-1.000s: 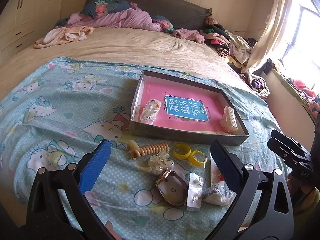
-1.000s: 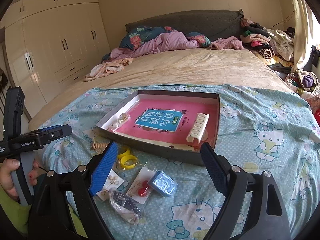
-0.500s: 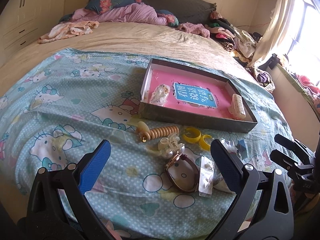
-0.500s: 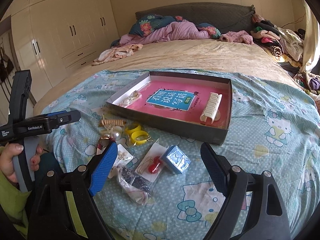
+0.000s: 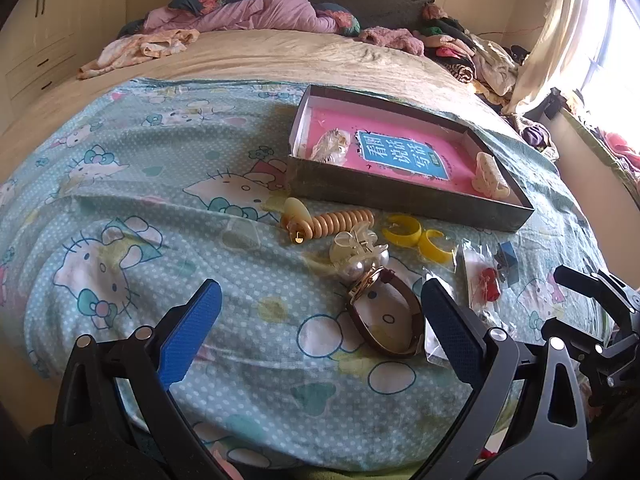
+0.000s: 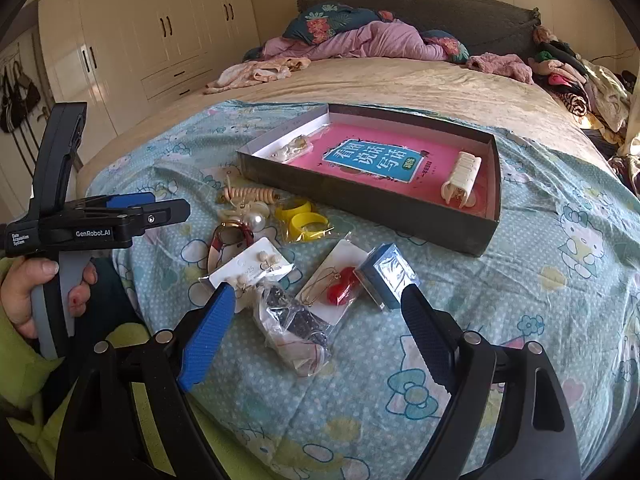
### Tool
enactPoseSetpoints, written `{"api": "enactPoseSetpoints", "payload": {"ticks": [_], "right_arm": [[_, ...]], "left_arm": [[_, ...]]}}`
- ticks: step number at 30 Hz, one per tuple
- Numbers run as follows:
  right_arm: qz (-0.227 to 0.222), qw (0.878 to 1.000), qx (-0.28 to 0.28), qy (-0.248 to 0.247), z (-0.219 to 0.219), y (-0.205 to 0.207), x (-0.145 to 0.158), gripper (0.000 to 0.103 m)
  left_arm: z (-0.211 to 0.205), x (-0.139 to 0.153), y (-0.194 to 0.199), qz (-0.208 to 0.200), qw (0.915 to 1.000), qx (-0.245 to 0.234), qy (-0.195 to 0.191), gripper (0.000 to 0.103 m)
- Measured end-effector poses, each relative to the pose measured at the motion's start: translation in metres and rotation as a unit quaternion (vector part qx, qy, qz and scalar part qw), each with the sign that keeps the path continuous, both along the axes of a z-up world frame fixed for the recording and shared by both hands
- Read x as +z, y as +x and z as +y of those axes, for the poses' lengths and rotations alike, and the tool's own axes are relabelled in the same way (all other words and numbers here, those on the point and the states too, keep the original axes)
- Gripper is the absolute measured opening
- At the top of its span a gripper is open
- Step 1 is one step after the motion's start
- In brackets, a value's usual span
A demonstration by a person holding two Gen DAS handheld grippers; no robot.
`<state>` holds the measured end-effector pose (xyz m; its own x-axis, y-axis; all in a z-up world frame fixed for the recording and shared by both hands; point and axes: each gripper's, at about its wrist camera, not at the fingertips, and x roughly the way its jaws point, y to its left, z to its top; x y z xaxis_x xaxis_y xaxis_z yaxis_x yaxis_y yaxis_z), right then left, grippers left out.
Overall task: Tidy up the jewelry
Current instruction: 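Grasp the brown leather watch with the left tool while the right grasps a clear bag, then carry the watch and bag into the pink-lined box and open both tools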
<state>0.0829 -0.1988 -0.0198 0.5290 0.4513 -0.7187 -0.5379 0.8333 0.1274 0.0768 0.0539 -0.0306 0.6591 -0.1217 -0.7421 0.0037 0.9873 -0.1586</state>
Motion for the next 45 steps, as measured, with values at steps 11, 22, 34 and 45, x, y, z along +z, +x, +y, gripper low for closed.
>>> {"api": "enactPoseSetpoints", "payload": {"ticks": [11, 22, 34, 45], "right_arm": [[0.02, 0.999, 0.041, -0.027, 0.019, -0.008, -0.022, 0.072], [0.013, 0.994, 0.077, -0.072, 0.041, -0.004, -0.047, 0.05], [-0.005, 0.992, 0.098, -0.077, 0.042, -0.001, -0.049, 0.031], [-0.012, 0.997, 0.08, -0.015, 0.017, -0.003, -0.012, 0.029]], "left_arm": [[-0.012, -0.026, 0.004, 0.038, 0.9987, -0.029, -0.018, 0.052], [-0.018, -0.037, 0.009, 0.06, 0.9972, -0.039, -0.022, 0.035], [-0.023, -0.048, 0.022, 0.084, 0.9949, -0.044, -0.034, 0.011], [-0.016, -0.016, 0.005, 0.022, 0.9978, -0.042, -0.046, 0.001]]}}
